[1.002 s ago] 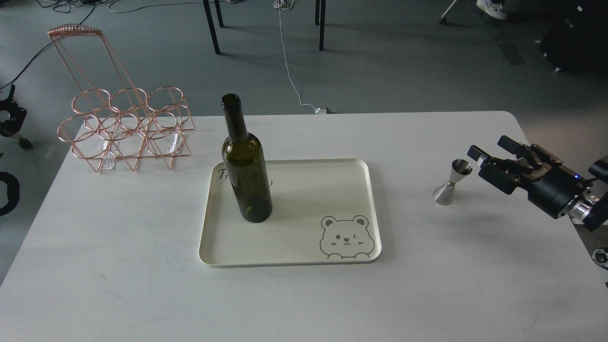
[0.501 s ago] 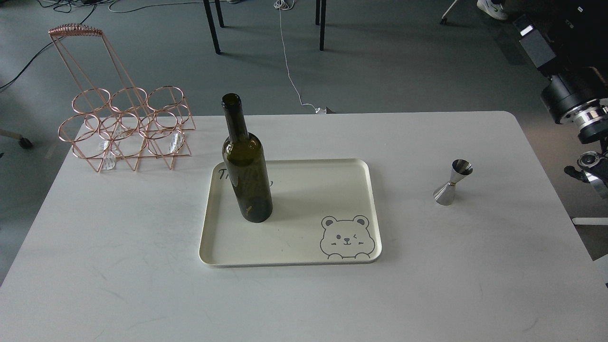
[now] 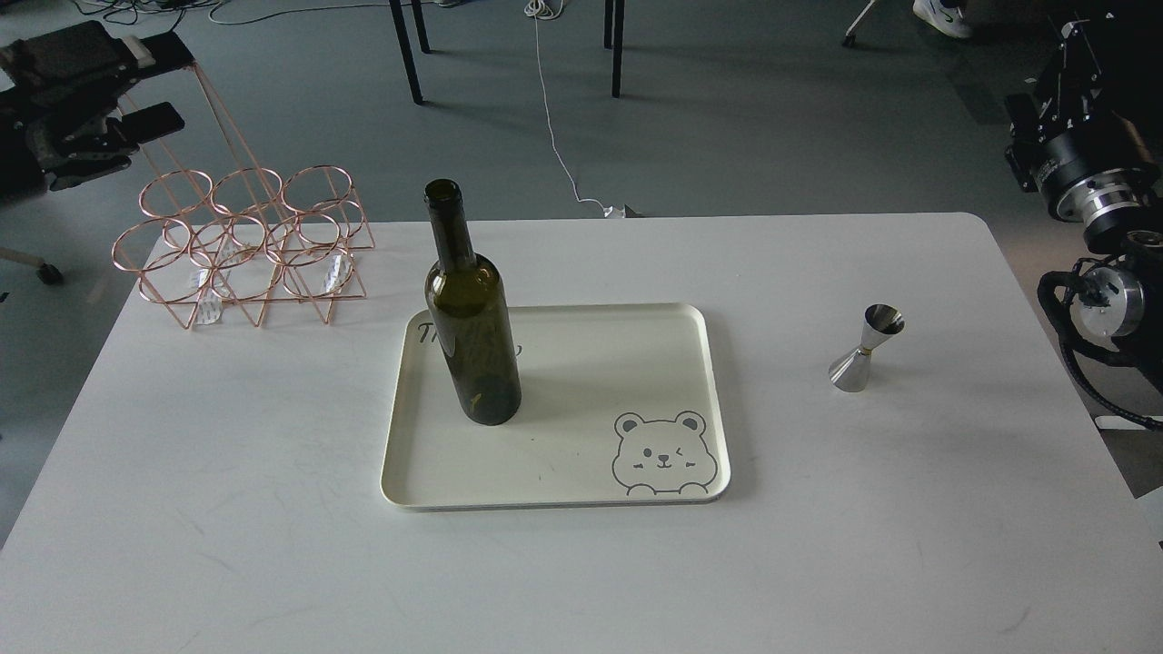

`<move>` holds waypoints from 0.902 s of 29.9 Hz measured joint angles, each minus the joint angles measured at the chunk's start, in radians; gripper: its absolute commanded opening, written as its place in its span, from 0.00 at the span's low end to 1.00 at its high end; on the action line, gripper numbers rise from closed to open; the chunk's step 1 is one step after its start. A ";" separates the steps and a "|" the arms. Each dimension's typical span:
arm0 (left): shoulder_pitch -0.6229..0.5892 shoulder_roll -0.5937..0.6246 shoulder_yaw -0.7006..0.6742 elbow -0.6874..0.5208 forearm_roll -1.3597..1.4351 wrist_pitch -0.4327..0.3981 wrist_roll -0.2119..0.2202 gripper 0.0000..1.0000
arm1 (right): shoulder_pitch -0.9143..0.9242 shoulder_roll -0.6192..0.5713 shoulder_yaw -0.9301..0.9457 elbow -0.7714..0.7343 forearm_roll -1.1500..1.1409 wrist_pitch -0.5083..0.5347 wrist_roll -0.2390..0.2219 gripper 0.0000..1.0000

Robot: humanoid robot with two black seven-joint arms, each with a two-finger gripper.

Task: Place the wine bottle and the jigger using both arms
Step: 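Reach the left gripper to the wine bottle neck and grasp it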

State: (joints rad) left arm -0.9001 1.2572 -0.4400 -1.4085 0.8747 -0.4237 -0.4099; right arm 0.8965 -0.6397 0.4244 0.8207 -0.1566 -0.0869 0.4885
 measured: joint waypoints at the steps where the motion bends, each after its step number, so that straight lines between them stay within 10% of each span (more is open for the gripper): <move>1: 0.001 0.005 0.002 -0.043 0.070 0.027 0.001 0.98 | 0.000 0.001 0.002 -0.004 0.020 0.010 0.000 0.97; 15: 0.015 -0.146 0.072 -0.174 0.756 0.440 0.002 0.98 | -0.034 -0.009 0.073 -0.012 0.078 0.063 0.000 0.97; 27: 0.030 -0.170 0.115 -0.177 0.798 0.498 -0.018 0.94 | -0.036 -0.011 0.096 -0.021 0.082 0.064 0.000 0.97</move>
State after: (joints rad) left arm -0.8697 1.0870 -0.3247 -1.5859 1.6728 0.0748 -0.4276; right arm 0.8606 -0.6505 0.5206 0.8001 -0.0742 -0.0229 0.4887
